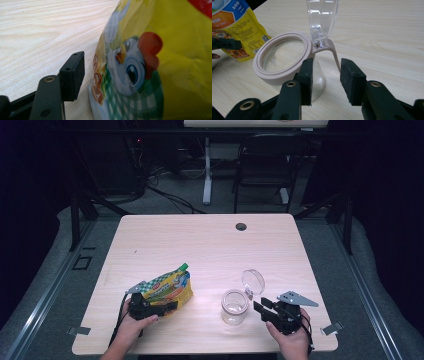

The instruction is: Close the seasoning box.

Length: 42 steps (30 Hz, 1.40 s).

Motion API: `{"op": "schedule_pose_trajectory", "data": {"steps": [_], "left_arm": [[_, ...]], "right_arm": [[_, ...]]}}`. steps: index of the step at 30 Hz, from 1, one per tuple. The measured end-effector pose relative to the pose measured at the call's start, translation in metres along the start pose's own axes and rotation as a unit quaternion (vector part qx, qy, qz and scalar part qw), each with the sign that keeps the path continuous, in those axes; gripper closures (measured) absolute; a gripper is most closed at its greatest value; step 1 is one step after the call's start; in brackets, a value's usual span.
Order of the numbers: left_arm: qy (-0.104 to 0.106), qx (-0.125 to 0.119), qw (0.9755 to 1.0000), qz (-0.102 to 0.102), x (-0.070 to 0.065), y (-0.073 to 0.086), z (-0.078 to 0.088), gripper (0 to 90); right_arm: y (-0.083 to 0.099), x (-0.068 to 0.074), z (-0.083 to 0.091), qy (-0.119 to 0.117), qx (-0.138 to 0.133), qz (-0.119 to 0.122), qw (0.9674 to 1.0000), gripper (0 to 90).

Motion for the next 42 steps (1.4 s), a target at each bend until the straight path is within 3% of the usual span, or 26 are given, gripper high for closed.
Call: {"op": "schedule_pose_trajectory", "data": {"steps": [7, 16, 29, 31, 36, 42], "left_arm": [[-0.004, -0.007, 0.9998, -0.016, -0.0029, 0.0006, -0.0011, 41.2], [0.003, -0.024, 0.9996, -0.017, -0.0041, 0.0025, -0.0031, 45.4], [-0.003, -0.032, 0.9989, -0.034, -0.0056, 0.0029, -0.0036, 49.1], [-0.007, -0.043, 0.9984, -0.037, -0.0057, 0.0031, -0.0033, 51.8], [-0.010, -0.054, 0.9982, -0.024, -0.0038, 0.0037, -0.0006, 56.7], [-0.016, -0.056, 0.9976, -0.036, -0.0063, 0.0039, -0.0018, 57.4]], "right_arm": [[-0.0002, -0.0005, 0.0005, 0.000, 0.002, 0.000, 1.0000, 63.0], [0.0002, -0.0004, -0.0004, -0.001, 0.003, 0.002, 1.0000, 63.0], [0.0005, -0.0003, -0.0010, -0.003, 0.004, 0.000, 1.0000, 63.0], [0.0007, -0.0002, -0.0014, -0.002, 0.002, -0.002, 1.0000, 63.0], [0.0004, -0.0001, -0.0007, -0.003, 0.002, 0.001, 1.0000, 63.0], [0.0006, 0.0008, -0.0012, -0.006, 0.000, 0.001, 1.0000, 63.0]]}}
Point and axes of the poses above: each handheld gripper's, and its own axes: z roughly backward along the jaws, y roughly out of its underside, x roughly to its left, the point moved 1 cm from there along -z, roughly forward along the jaws, and after that the axes turned 3 degrees about -x, right-handed, at the moved point
